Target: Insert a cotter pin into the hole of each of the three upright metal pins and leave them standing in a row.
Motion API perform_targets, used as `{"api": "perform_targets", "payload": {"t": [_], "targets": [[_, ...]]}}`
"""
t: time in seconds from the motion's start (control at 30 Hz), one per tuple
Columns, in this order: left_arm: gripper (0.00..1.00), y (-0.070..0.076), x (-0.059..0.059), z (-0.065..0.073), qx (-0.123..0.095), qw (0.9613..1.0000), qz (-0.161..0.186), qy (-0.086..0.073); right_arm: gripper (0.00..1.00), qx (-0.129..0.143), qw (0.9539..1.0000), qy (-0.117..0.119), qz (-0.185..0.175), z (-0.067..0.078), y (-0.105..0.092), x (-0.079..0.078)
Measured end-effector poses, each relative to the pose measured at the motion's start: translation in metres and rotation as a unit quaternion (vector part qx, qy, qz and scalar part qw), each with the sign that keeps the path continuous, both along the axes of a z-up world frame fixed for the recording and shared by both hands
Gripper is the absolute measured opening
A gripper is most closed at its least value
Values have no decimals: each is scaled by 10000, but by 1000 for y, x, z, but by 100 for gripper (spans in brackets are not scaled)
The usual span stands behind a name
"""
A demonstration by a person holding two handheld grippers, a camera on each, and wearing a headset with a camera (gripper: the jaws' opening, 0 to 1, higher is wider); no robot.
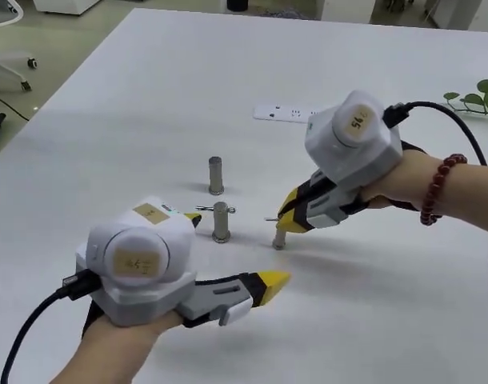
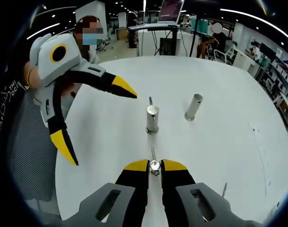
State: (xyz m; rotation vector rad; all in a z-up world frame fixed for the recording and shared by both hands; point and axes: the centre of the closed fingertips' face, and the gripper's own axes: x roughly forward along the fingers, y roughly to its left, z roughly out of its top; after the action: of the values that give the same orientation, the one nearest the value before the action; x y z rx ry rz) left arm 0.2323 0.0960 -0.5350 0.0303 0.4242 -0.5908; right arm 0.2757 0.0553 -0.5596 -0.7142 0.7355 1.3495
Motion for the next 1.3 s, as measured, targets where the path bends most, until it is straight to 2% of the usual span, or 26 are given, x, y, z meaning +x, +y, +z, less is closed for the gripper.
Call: {"api": "perform_targets", "payload": {"t": [0.1, 0.33, 0.57, 0.8, 1.07, 1.3], "targets": [[88, 1, 0, 1, -18, 10000, -3, -37, 4, 7, 10000, 1, 15, 0, 2, 2], [95, 6, 2, 3, 109, 9998, -35, -137, 4, -28, 10000, -11, 57, 0, 5, 4], [97, 8, -2, 6, 227, 9995, -155, -179, 4, -29, 10000, 5, 60, 0, 6, 5], [97, 10, -6, 2, 319, 9992, -224, -97, 4, -4, 9999, 131, 6, 1, 6, 5], [98, 10, -5, 1, 308, 9992, -233, -94, 4, -87, 9998, 192, 45, -3, 5, 1], [98, 13, -5, 0, 292, 9994, -169, -71, 4, -72, 9996, 250, -81, -4, 5, 1]]}}
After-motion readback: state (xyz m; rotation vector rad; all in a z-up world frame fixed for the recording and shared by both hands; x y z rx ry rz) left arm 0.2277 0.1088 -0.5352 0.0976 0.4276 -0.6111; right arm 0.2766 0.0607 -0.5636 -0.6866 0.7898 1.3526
